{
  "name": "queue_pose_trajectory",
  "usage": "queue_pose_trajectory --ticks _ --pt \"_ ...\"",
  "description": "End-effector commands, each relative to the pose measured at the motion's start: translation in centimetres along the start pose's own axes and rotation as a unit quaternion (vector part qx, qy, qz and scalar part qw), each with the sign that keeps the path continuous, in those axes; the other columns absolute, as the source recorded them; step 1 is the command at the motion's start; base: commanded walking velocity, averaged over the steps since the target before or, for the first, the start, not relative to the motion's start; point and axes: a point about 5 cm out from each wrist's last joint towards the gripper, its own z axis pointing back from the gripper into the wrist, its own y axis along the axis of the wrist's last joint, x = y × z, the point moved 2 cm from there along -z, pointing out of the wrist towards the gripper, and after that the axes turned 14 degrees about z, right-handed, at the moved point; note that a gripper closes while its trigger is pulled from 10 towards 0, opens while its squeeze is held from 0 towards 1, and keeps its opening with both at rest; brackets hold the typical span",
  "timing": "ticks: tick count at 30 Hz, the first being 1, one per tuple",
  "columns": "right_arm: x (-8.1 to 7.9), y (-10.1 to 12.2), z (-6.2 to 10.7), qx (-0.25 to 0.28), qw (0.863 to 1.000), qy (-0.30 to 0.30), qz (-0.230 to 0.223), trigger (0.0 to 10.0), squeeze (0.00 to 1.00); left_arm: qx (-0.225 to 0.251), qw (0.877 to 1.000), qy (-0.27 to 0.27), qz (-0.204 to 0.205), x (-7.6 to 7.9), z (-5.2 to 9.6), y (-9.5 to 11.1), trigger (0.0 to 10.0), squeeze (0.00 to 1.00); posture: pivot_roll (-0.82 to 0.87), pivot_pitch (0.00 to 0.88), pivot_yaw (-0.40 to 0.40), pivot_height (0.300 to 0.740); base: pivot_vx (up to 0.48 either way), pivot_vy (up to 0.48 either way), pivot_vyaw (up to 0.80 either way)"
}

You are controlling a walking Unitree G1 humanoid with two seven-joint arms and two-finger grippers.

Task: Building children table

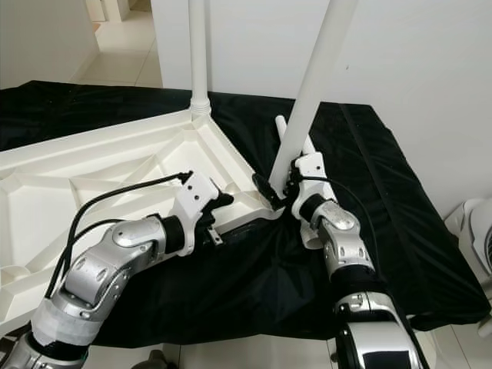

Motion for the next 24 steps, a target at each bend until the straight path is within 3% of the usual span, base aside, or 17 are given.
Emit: queue_pose_trajectory --ticks 1,16,17,18,19,24 --pt "0.0 -0.3 0.0 -0.009 1.000 0.018 0.011 0.2 0.00 -0.005 1.000 -0.008 0.005 0.6 0.0 -0.2 10.0 0.00 0.11 0.029 -0.030 0.740 0.000 0.000 0.00" --pt "-0.9 -1.6 0.5 -0.021 0.999 0.040 -0.005 0.0 0.00 -0.009 1.000 -0.012 0.006 0.7 0.0 -0.3 10.0 0.00 0.11 0.033 -0.028 0.740 0.000 0.000 0.00" --pt "-0.8 -1.5 0.4 -0.019 0.999 0.031 -0.007 4.6 0.00 -0.010 1.000 -0.012 0.006 0.8 0.0 -0.3 10.0 0.00 0.11 0.033 -0.029 0.740 0.000 0.000 0.00" --pt "-0.8 -1.5 0.4 -0.019 0.999 0.031 -0.007 4.6 0.00 -0.010 1.000 -0.012 0.006 0.8 0.0 -0.3 10.0 0.00 0.11 0.033 -0.029 0.740 0.000 0.000 0.00" --pt "-0.8 -1.4 0.3 -0.019 1.000 0.006 -0.014 10.0 0.00 -0.010 1.000 -0.013 0.006 0.8 0.0 -0.3 10.0 0.00 0.11 0.032 -0.033 0.740 0.000 0.000 0.00" --pt "-0.7 -1.5 -0.2 -0.037 0.995 -0.083 -0.031 10.0 0.00 -0.010 1.000 -0.017 0.008 1.1 -0.1 -0.4 10.0 0.00 0.11 0.028 -0.037 0.740 0.000 0.000 0.00"
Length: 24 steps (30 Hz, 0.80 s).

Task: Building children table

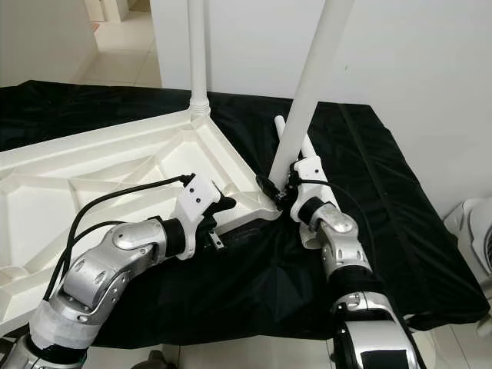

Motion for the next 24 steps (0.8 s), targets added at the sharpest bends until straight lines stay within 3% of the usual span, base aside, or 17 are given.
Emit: queue_pose_trajectory --ticks 1,8,14,20,24 --pt "-0.1 -1.2 0.3 -0.037 0.998 -0.049 -0.014 10.0 0.00 -0.004 1.000 -0.008 0.004 0.5 -0.2 -0.3 10.0 0.00 0.11 0.028 -0.037 0.740 0.000 0.000 0.00" --pt "-0.5 -1.0 0.0 -0.043 0.992 -0.111 -0.032 10.0 0.00 -0.005 1.000 -0.012 0.004 0.7 -0.3 -0.3 10.0 0.00 0.10 0.023 -0.034 0.740 0.000 0.000 0.00" --pt "-1.5 -0.6 0.0 -0.064 0.975 -0.206 -0.044 10.0 0.00 -0.007 1.000 -0.016 0.004 0.9 -0.3 -0.4 10.0 0.00 0.11 0.016 -0.035 0.740 0.000 0.000 0.00" --pt "-2.0 -0.2 0.4 -0.075 0.965 -0.248 -0.048 10.0 0.00 -0.008 1.000 -0.017 0.004 0.9 -0.3 -0.4 10.0 0.00 0.11 0.013 -0.038 0.740 0.000 0.000 0.00" --pt "-1.9 0.1 1.2 -0.094 0.948 -0.302 -0.038 10.0 0.00 -0.009 1.000 -0.018 0.003 1.0 -0.3 -0.5 10.0 0.00 0.11 0.010 -0.040 0.740 0.000 0.000 0.00"
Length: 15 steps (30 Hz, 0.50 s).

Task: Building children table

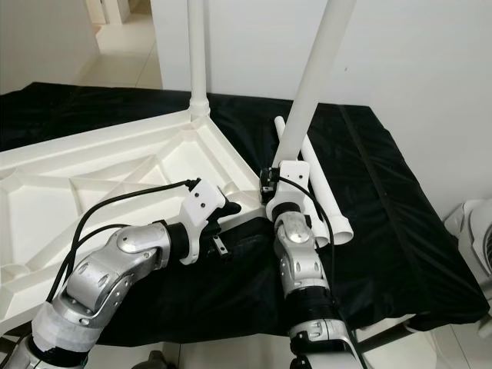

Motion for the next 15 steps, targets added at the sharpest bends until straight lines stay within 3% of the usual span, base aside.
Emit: queue_pose_trajectory --ticks 1,15 --pt "1.2 -1.0 0.7 -0.034 0.998 -0.052 0.002 10.0 0.00 -0.002 1.000 -0.003 -0.001 0.4 0.0 -0.1 10.0 0.00 0.11 0.010 -0.041 0.740 0.000 0.000 0.00" --pt "0.2 -0.5 2.3 -0.048 0.997 -0.058 -0.004 10.0 0.00 -0.003 1.000 -0.002 -0.002 0.3 -0.1 -0.1 10.0 0.00 0.11 0.004 -0.045 0.740 0.000 0.000 0.00"
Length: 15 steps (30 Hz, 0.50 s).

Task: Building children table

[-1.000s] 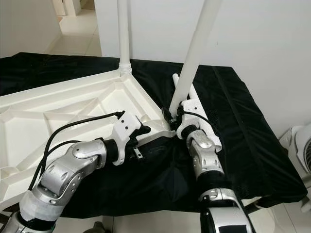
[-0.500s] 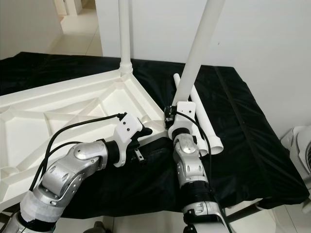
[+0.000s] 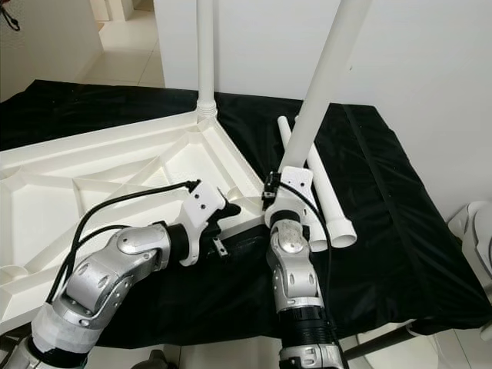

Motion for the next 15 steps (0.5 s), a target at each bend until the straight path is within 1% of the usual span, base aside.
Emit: queue_pose_trajectory --ticks 1,2,3,7,9,11,12,13,14,15 --pt "0.3 -0.9 0.3 -0.022 1.000 -0.011 0.003 10.0 0.00 0.000 1.000 -0.002 -0.003 0.3 -0.1 0.0 10.0 0.00 0.11 0.004 -0.045 0.740 0.000 0.000 0.00" --pt "0.4 -0.8 0.2 -0.019 1.000 -0.009 0.001 10.0 0.52 0.000 1.000 -0.002 -0.003 0.3 -0.1 0.0 10.0 0.00 0.11 0.003 -0.044 0.740 0.000 0.000 0.00" --pt "0.4 -0.7 0.2 -0.017 1.000 -0.007 -0.001 10.0 1.00 0.000 1.000 -0.002 -0.003 0.3 -0.1 0.0 10.0 0.00 0.11 0.003 -0.044 0.740 0.000 0.000 0.00" --pt "0.3 -0.4 0.1 -0.008 1.000 0.004 -0.010 10.0 1.00 0.000 1.000 -0.002 -0.003 0.2 -0.1 0.0 10.0 0.00 0.10 0.002 -0.044 0.740 0.000 0.000 0.00" --pt "0.3 0.0 -0.2 0.009 0.999 0.029 -0.018 10.0 1.00 0.000 1.000 -0.001 -0.003 0.2 -0.2 0.0 10.0 0.00 0.10 0.003 -0.045 0.740 0.000 0.000 0.00" --pt "0.3 0.0 -0.2 0.009 0.999 0.029 -0.018 10.0 1.00 0.000 1.000 -0.001 -0.003 0.2 -0.2 0.0 10.0 0.00 0.10 0.003 -0.045 0.740 0.000 0.000 0.00" --pt "0.3 0.2 -0.4 0.016 0.999 0.046 -0.022 10.0 1.00 0.000 1.000 0.000 -0.004 0.1 -0.2 0.1 10.0 0.00 0.10 0.003 -0.044 0.740 0.000 0.000 0.00" --pt "0.3 0.2 -0.4 0.016 0.999 0.046 -0.022 10.0 1.00 0.000 1.000 0.000 -0.004 0.1 -0.2 0.1 10.0 0.00 0.10 0.003 -0.044 0.740 0.000 0.000 0.00" --pt "0.4 0.2 -0.6 0.018 0.997 0.069 -0.028 10.0 1.00 0.001 1.000 0.000 -0.004 0.1 -0.2 0.1 10.0 0.00 0.10 0.006 -0.044 0.740 0.000 0.000 0.00" --pt "0.4 0.2 -0.6 0.018 0.997 0.069 -0.028 10.0 1.00 0.001 1.000 0.000 -0.004 0.1 -0.2 0.1 10.0 0.00 0.10 0.006 -0.044 0.740 0.000 0.000 0.00"
